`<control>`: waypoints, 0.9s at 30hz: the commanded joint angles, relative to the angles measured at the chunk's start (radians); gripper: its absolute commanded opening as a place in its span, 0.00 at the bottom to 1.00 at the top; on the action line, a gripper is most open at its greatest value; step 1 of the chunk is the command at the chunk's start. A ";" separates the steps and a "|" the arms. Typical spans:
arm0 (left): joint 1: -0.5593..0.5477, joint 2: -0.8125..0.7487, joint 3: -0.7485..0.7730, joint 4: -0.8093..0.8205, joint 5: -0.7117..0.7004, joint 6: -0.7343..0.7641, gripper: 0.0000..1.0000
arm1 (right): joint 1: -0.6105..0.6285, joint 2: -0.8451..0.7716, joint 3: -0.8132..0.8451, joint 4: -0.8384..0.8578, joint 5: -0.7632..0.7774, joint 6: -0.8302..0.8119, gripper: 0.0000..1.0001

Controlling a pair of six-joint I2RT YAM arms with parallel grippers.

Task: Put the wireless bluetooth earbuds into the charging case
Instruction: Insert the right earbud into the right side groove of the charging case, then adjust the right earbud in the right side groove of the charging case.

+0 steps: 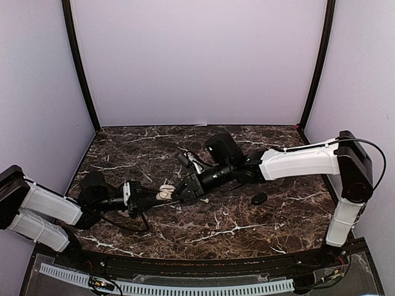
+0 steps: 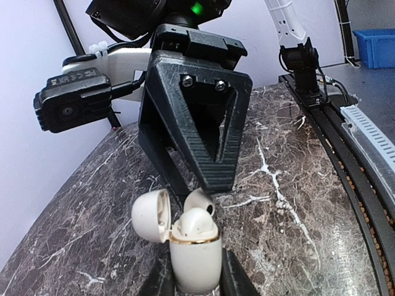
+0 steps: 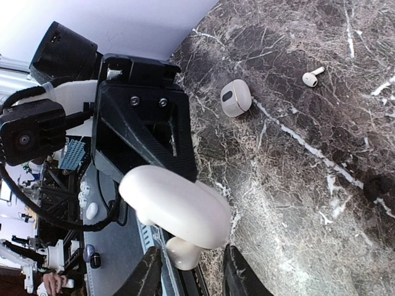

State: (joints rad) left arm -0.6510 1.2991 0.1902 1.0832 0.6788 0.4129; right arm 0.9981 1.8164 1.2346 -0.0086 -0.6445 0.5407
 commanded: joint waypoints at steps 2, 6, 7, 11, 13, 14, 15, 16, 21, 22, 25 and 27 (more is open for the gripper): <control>-0.004 0.020 -0.016 0.158 0.064 -0.082 0.00 | -0.019 -0.052 -0.034 0.019 0.022 0.020 0.29; -0.005 0.022 -0.012 0.155 0.070 -0.083 0.00 | -0.027 -0.054 -0.044 0.039 0.013 0.028 0.25; -0.006 0.022 -0.010 0.154 0.071 -0.083 0.00 | -0.028 -0.054 -0.045 0.042 0.012 0.028 0.24; -0.005 0.021 -0.002 0.140 0.071 -0.082 0.00 | -0.032 -0.044 -0.044 0.052 -0.008 0.025 0.18; -0.004 0.022 0.005 0.126 0.071 -0.077 0.00 | -0.033 -0.041 -0.041 0.059 -0.021 0.024 0.13; -0.005 0.023 0.008 0.118 0.072 -0.073 0.00 | -0.033 -0.038 -0.038 0.062 -0.026 0.023 0.11; -0.004 0.023 0.012 0.106 0.072 -0.069 0.00 | -0.032 -0.036 -0.036 0.064 -0.030 0.023 0.08; -0.004 0.023 0.016 0.095 0.073 -0.061 0.00 | -0.032 -0.034 -0.035 0.067 -0.034 0.025 0.07; -0.006 0.013 0.019 0.067 0.067 -0.032 0.00 | -0.033 -0.016 -0.032 0.078 -0.046 0.035 0.04; -0.006 0.010 0.021 0.061 0.065 -0.026 0.00 | -0.032 -0.013 -0.032 0.081 -0.046 0.038 0.04; -0.006 0.009 0.026 0.056 0.059 -0.022 0.00 | -0.032 -0.003 -0.030 0.089 -0.055 0.043 0.04; -0.006 0.013 0.026 0.068 0.058 -0.030 0.00 | -0.030 0.001 -0.029 0.089 -0.061 0.044 0.03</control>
State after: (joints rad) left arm -0.6502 1.3293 0.1902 1.1290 0.7109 0.3737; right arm 0.9714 1.7927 1.2018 0.0238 -0.6884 0.5755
